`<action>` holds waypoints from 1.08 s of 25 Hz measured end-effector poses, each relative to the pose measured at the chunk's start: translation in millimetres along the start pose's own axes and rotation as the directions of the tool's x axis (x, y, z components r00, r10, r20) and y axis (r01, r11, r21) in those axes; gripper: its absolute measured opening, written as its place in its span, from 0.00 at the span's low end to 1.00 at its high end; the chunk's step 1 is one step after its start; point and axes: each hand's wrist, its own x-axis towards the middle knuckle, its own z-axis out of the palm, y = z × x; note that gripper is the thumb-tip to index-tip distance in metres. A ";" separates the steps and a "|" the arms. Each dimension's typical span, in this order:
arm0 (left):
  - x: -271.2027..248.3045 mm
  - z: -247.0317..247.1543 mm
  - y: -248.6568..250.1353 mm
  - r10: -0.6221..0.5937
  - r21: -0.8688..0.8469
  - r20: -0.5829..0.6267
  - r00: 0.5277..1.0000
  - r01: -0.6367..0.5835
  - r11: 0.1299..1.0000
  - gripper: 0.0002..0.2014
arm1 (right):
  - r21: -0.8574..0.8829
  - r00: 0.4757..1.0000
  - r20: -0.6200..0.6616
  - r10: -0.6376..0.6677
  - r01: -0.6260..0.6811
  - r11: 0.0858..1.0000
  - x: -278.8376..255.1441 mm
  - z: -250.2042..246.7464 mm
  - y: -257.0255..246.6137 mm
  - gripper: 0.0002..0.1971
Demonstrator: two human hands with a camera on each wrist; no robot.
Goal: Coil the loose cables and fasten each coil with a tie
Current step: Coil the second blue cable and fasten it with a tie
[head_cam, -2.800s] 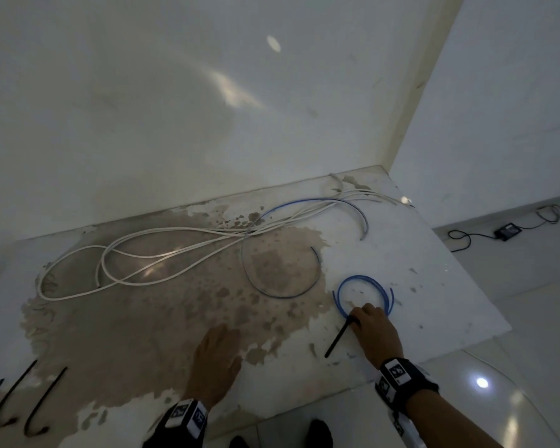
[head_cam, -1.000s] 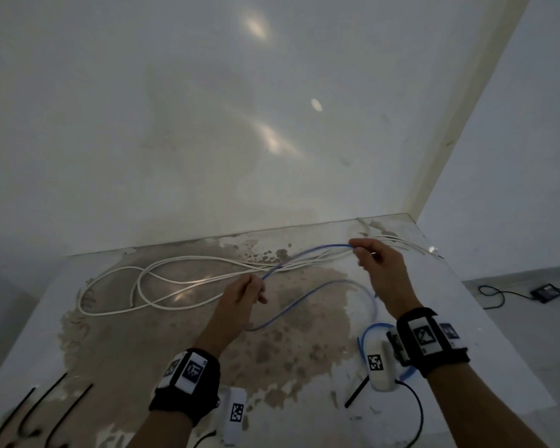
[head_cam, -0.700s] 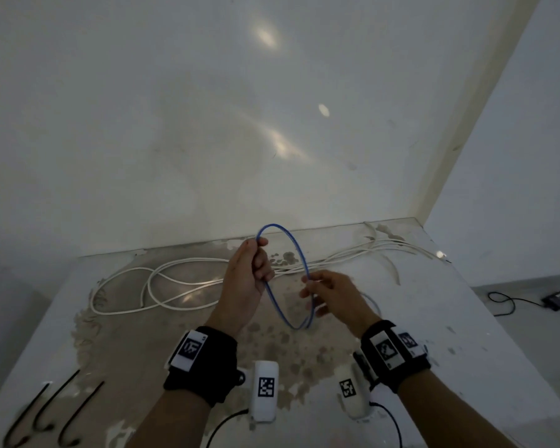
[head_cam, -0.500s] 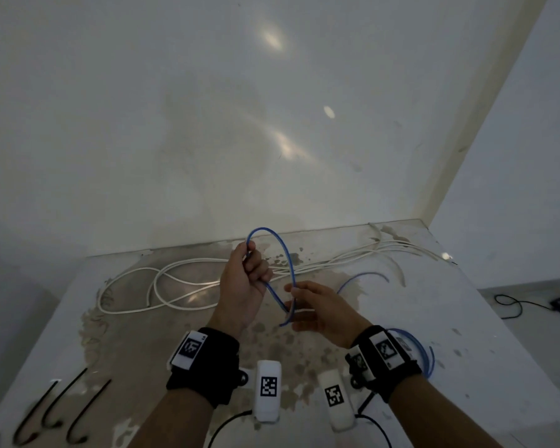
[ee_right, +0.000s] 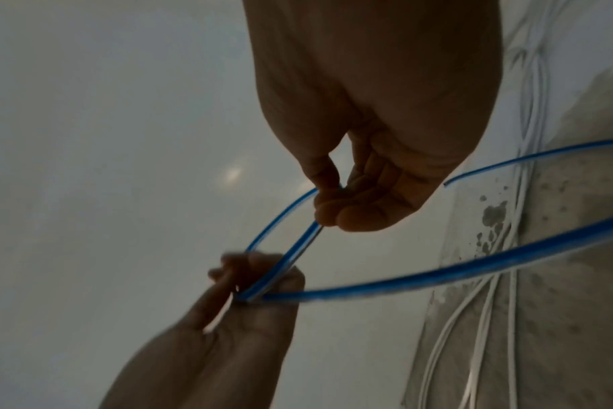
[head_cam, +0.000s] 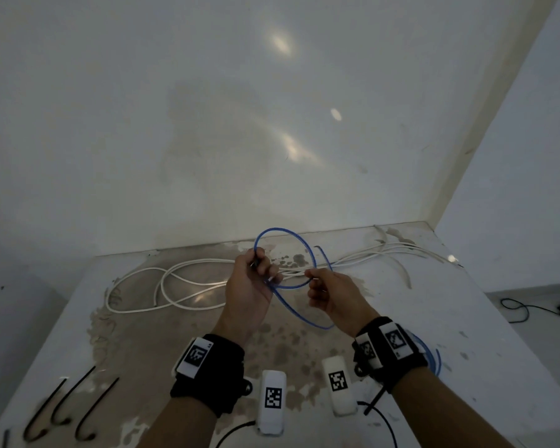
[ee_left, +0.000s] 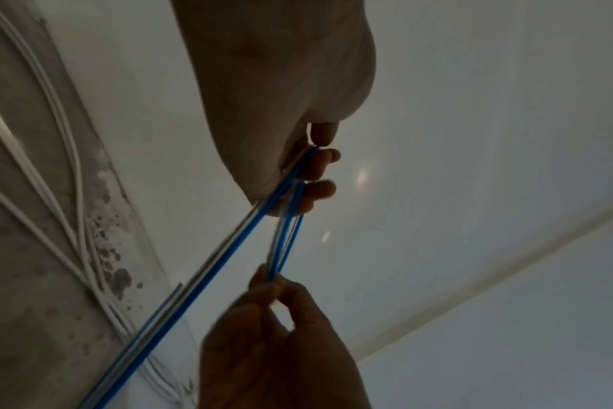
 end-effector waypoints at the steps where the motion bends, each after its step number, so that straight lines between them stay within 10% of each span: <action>1: -0.9 4.3 -1.9 -0.002 -0.010 0.002 1.000 0.002 1.000 0.15 | -0.024 1.000 -0.007 0.029 -0.030 0.999 0.7 3.0 3.3 0.08; 7: 4.3 19.8 4.9 0.027 0.007 -0.044 0.999 -0.027 1.000 0.15 | -0.327 0.996 0.092 0.020 0.012 0.945 -11.2 20.3 18.8 0.10; 12: 1.9 24.1 10.1 0.091 -0.010 -0.032 0.995 -0.092 0.996 0.15 | -0.124 0.980 0.199 0.004 0.021 0.992 -22.5 24.9 20.0 0.12; 18: -17.6 8.9 -21.9 0.110 0.545 0.242 0.964 -0.229 0.807 0.15 | 0.144 0.982 0.186 0.028 -0.055 0.988 -19.6 24.0 17.1 0.15; 24: -16.3 7.6 -18.9 0.241 0.671 0.202 0.949 -0.313 0.672 0.16 | -0.130 0.956 0.292 0.015 0.024 0.991 -27.4 21.9 17.3 0.17; 27: -10.8 11.4 -9.6 0.238 0.632 0.031 0.971 -0.204 0.748 0.23 | -0.360 0.934 0.356 -0.019 0.156 0.920 -33.6 21.6 18.1 0.15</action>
